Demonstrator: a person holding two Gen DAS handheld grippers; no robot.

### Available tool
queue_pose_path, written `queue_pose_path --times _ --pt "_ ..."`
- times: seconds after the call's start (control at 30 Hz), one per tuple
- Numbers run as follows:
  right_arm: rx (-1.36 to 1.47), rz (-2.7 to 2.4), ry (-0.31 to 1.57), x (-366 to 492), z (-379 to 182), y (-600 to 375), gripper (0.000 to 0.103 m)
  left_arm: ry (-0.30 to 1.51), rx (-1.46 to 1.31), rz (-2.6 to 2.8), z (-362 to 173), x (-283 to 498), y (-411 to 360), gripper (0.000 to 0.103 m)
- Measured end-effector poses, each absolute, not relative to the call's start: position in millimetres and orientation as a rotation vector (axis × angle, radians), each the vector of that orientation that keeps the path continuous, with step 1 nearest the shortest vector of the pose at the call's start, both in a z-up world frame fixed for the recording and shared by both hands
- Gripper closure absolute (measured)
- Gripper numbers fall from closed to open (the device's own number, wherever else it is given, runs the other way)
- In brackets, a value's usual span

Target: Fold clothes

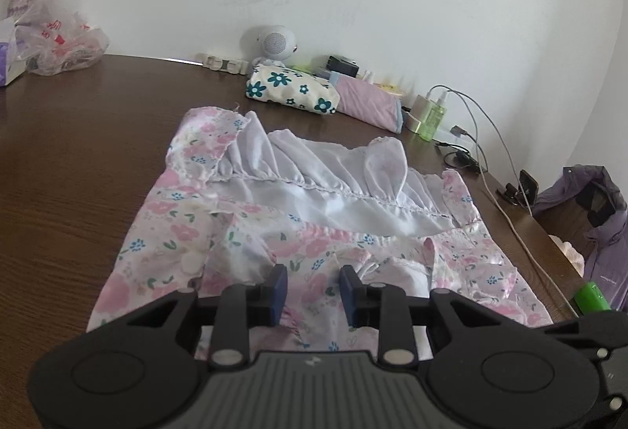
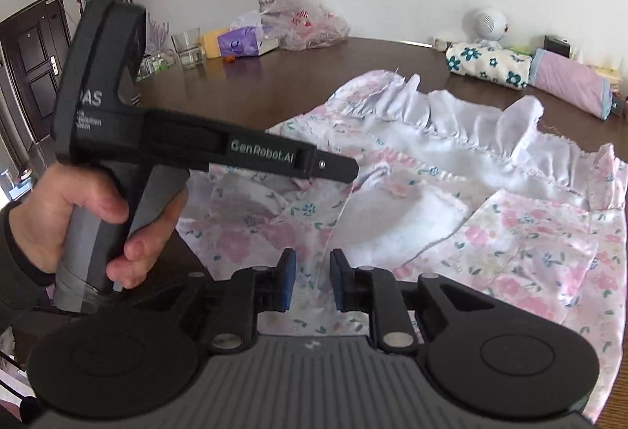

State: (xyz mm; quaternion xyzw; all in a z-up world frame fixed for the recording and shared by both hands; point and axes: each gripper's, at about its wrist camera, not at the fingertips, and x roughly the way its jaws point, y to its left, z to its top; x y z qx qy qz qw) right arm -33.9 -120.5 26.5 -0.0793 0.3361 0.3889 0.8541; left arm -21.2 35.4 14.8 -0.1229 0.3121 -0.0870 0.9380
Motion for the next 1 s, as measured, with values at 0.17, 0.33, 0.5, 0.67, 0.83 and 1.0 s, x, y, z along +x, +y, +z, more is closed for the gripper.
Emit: queue_pose_path --times 0.17,0.33,0.5,0.67,0.83,1.0 --pt "-0.090 0.787 0.720 -37.4 22.5 -133.1 0.100 0.630 -0.275 -0.145 12.8 -23.5 39.1 0.075" --pt "-0.091 0.774 0.724 -40.0 29.1 -136.5 0.098 0.573 -0.256 -0.211 36.2 -33.8 41.2 0.068" --pt "-0.122 0.769 0.670 -15.4 53.9 -139.2 0.091 0.554 -0.044 -0.211 53.5 -20.2 34.8 0.062" --pt "-0.327 0.919 0.689 36.8 72.0 -126.1 0.057 0.629 0.206 -0.252 64.2 9.4 28.0 0.059" --pt "-0.170 1.020 0.836 86.8 71.1 -126.2 0.059 0.723 0.107 -0.367 68.1 40.1 62.0 0.042" --pt "-0.062 1.026 0.920 107.3 45.9 -104.6 0.063 0.788 -0.130 -0.415 50.8 53.5 83.6 0.044"
